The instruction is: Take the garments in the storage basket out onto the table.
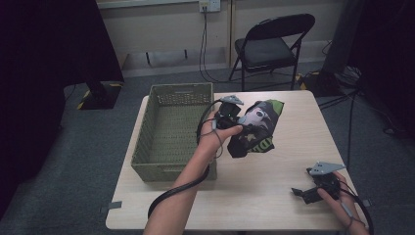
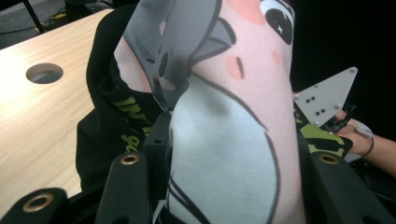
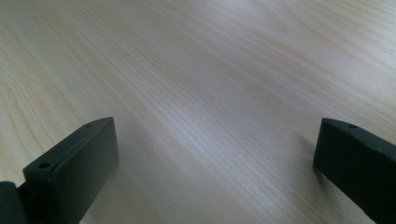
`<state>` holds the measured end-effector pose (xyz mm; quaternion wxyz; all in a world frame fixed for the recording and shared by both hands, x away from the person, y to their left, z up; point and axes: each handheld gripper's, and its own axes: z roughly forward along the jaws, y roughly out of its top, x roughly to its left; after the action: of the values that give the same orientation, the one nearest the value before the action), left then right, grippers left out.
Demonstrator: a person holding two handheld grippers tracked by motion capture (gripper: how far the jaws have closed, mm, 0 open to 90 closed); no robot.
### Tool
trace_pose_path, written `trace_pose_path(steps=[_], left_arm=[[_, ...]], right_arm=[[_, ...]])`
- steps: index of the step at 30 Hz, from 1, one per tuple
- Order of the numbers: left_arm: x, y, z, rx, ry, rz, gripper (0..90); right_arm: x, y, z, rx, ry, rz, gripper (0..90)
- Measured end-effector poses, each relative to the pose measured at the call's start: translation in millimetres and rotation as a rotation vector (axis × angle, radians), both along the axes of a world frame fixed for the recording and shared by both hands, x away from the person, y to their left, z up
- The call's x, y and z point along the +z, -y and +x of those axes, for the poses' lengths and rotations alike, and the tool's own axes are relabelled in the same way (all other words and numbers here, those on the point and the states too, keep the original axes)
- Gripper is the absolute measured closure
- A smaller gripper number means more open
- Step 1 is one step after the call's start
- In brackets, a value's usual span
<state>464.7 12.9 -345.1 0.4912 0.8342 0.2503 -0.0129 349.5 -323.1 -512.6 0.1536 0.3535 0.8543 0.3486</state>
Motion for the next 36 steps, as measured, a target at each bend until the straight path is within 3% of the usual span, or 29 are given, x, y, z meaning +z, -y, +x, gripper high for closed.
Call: trace_pose_path(steps=[21, 36], left_arm=[[-30.1, 20.5, 0.4, -0.017, -0.032, 0.032, 52.5], [-42.5, 34.8, 1.2, -0.021, -0.049, 0.052, 52.3]], right_arm=[[0.0, 0.0, 0.0, 0.000, 0.000, 0.000, 0.0], [0.0, 0.0, 0.0, 0.000, 0.000, 0.000, 0.0]])
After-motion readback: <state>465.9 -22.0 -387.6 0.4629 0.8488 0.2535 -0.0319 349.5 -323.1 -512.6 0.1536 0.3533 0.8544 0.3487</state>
